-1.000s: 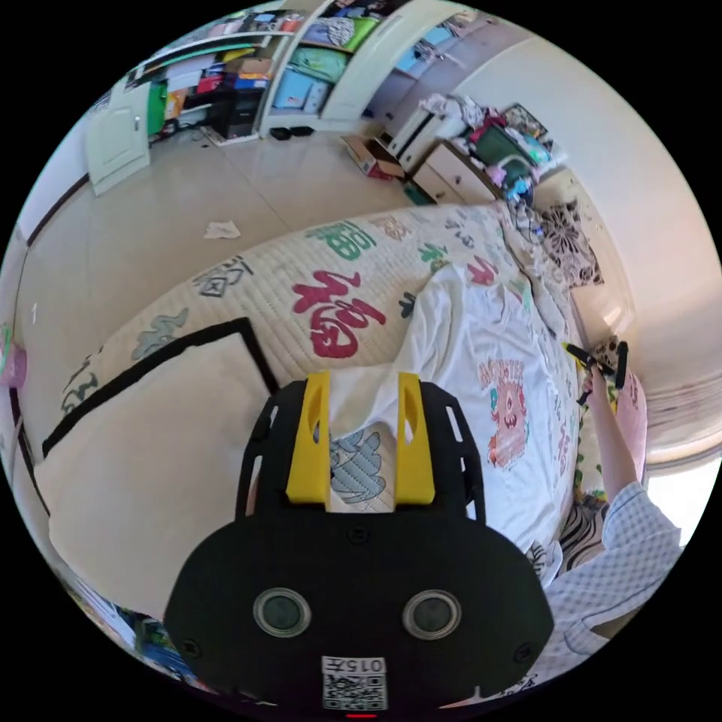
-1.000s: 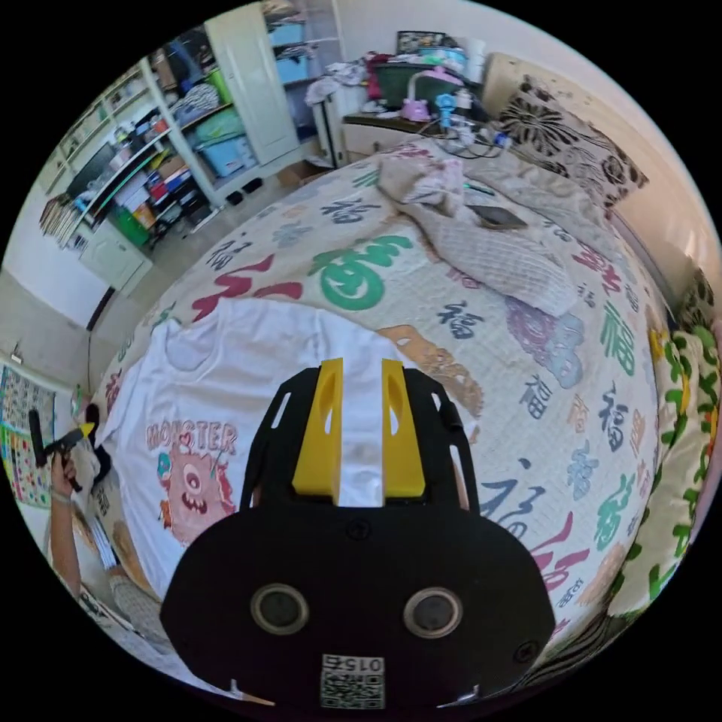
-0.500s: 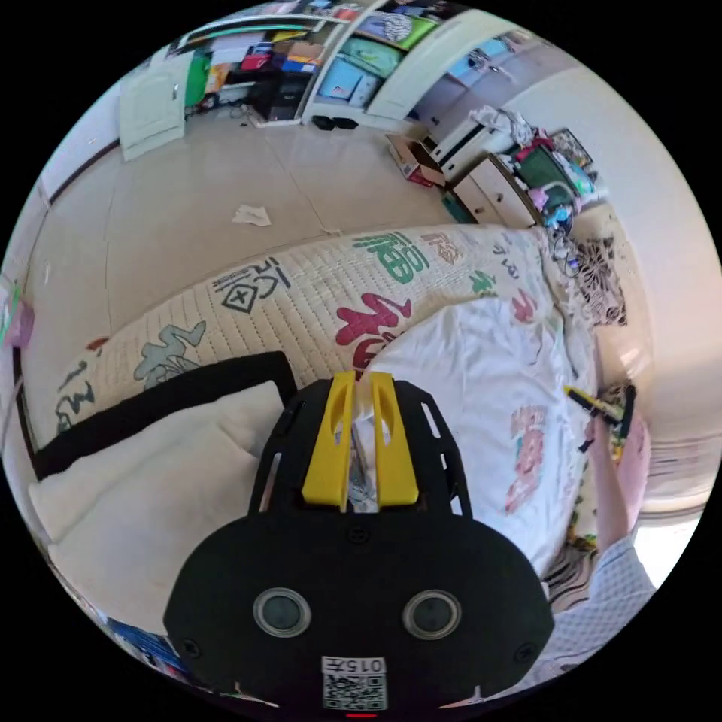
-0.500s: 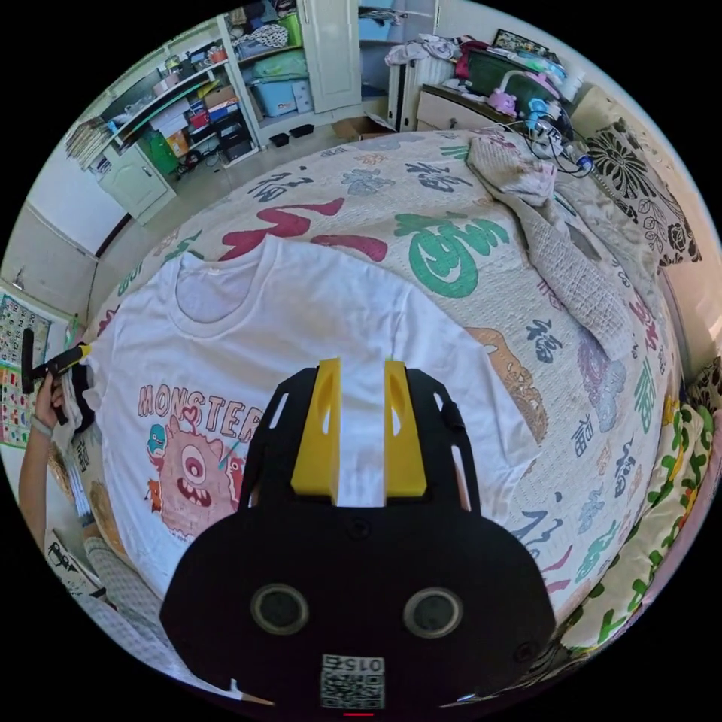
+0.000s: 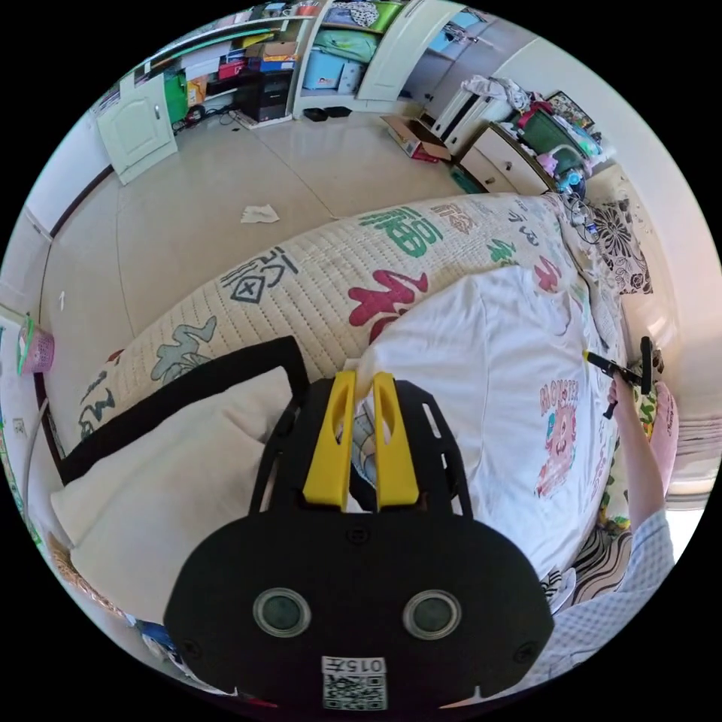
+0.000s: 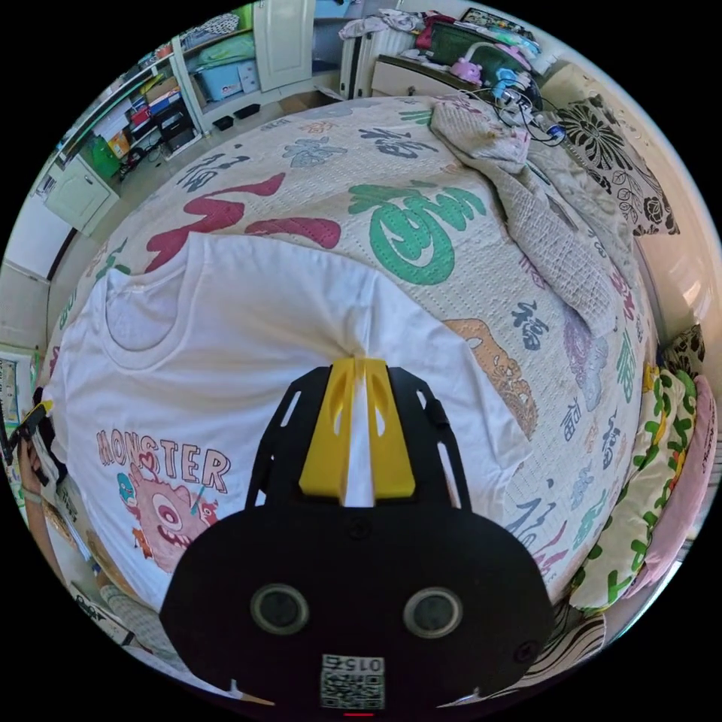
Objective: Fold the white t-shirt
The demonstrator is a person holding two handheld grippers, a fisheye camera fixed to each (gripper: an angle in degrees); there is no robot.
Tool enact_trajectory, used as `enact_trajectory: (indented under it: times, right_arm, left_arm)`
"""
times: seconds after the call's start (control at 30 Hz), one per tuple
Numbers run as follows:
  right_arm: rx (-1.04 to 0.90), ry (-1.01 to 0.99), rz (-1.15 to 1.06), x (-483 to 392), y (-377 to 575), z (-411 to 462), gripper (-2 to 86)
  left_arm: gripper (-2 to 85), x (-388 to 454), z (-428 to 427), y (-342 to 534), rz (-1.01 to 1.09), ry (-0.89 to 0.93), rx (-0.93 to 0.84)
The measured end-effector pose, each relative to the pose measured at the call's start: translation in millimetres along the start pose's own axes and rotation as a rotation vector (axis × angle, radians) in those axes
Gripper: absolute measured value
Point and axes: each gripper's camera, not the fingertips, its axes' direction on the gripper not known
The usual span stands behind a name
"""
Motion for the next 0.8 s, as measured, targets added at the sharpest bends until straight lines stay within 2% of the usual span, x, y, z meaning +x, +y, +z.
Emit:
enact_trajectory:
  times: [0.1, 0.2, 0.33, 0.4, 0.47, 0.57, 0.67, 0.73, 0.8]
  right_arm:
    - [0.154, -0.101, 0.021, 26, 25, -38, 8.4]
    - [0.178, -0.229, -0.020, 52, 66, -65, 8.8]
    - [0.076, -0.258, -0.055, 75, 123, -64, 8.7]
    - [-0.028, -0.162, -0.018, 93, 153, -51, 8.0]
    - [-0.078, -0.120, 0.061, 112, 174, -49, 7.3]
    - [-0.103, -0.243, 0.074, 138, 214, -67, 7.6]
    - [-0.164, -0.295, 0.016, 149, 252, -83, 9.0]
    - [-0.210, -0.285, -0.014, 151, 274, -87, 9.9]
    - [-0.267, -0.270, -0.036, 152, 300, -83, 10.5]
  left_arm:
    - [8.9, 14, -28, 25, 0.048, 0.044, 0.115]
    - [8.9, 47, -42, 58, 0.186, 0.067, 0.145]
    - [4.4, 82, 1, 72, 0.302, -0.070, -0.011]
    - [0.8, 83, 34, 70, 0.282, -0.256, -0.104]
    - [0.0, 82, 49, 71, 0.288, -0.326, -0.142]
    - [0.3, 87, 32, 78, 0.199, -0.213, -0.087]
    - [3.9, 103, 6, 118, 0.219, -0.017, -0.030]
    - [6.5, 110, 3, 153, 0.232, 0.071, -0.070]
    - [8.3, 111, 18, 206, 0.213, 0.158, -0.182]
